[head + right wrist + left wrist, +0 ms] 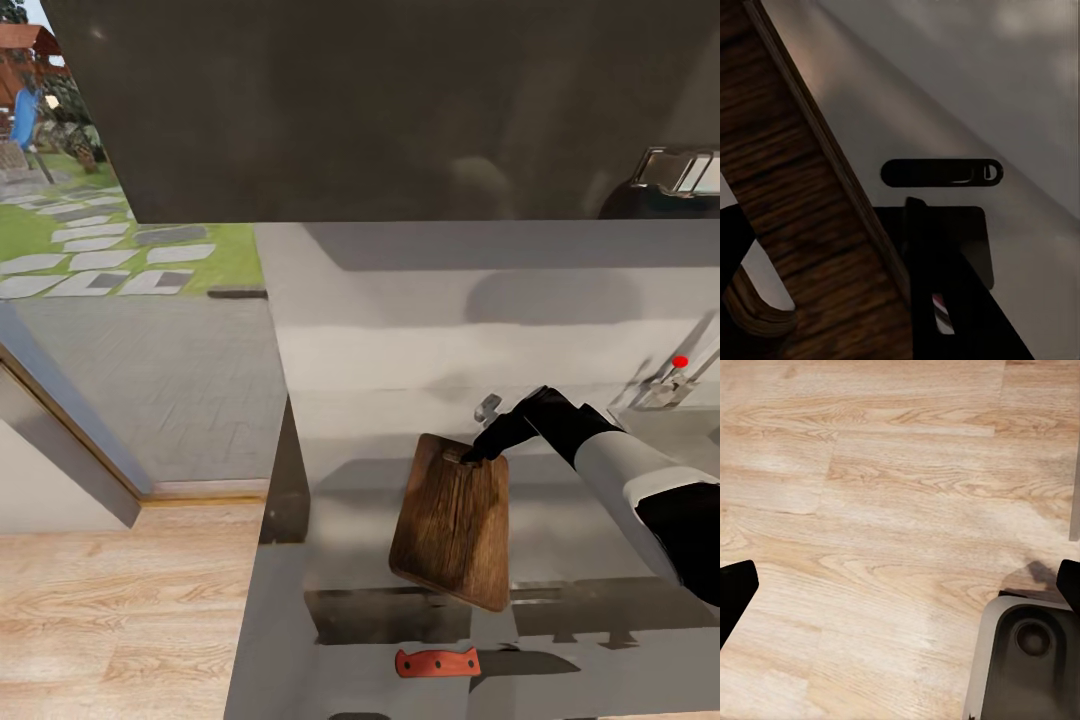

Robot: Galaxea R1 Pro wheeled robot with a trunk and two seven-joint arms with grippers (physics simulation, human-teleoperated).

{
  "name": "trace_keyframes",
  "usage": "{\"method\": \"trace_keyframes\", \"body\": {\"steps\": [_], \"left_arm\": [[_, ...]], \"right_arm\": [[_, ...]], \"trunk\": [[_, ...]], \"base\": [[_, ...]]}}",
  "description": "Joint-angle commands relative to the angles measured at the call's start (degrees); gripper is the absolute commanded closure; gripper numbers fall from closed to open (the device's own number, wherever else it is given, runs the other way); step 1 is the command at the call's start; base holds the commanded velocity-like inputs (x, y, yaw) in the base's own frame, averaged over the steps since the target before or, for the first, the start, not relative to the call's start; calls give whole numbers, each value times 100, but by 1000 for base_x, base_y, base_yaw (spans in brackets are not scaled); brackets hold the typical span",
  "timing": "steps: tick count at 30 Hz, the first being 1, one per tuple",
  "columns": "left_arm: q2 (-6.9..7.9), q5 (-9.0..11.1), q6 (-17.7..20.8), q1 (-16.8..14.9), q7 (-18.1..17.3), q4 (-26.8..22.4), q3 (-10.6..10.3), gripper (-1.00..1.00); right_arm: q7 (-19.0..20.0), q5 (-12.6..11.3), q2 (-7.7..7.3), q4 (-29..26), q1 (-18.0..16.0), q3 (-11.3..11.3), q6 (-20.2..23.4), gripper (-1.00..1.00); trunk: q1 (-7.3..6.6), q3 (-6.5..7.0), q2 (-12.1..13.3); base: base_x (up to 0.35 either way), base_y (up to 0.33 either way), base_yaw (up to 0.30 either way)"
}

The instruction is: In the kitchen, take the Vidalia onion out of the sink, dice it on the chopping board with the paring knife, put the diced onion into the bowl on the countertop, then place both the paring knife and the chopping board into the sink.

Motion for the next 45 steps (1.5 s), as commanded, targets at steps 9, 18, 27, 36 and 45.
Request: {"method": "trace_keyframes", "body": {"steps": [9,18,27,36,45], "left_arm": [[0,42,-8,1,-11,-11,-13,-100],[0,42,-8,1,-11,-11,-13,-100],[0,42,-8,1,-18,-11,-13,-100],[0,42,-8,1,-20,-11,-13,-100],[0,42,-8,1,-20,-11,-13,-100]], "right_arm": [[-8,111,4,-15,7,35,-7,100],[-1,117,4,-21,7,35,-2,100],[3,120,4,-34,7,35,2,100],[11,128,-7,-42,7,20,10,100],[-4,51,-100,-120,7,-176,69,100]], "trunk": [[6,44,-4],[6,125,-4],[6,207,-4],[6,288,-4],[6,313,-4]], "base": [[0,0,0],[0,0,0],[-151,0,0],[-326,0,0],[-104,0,0]]}}
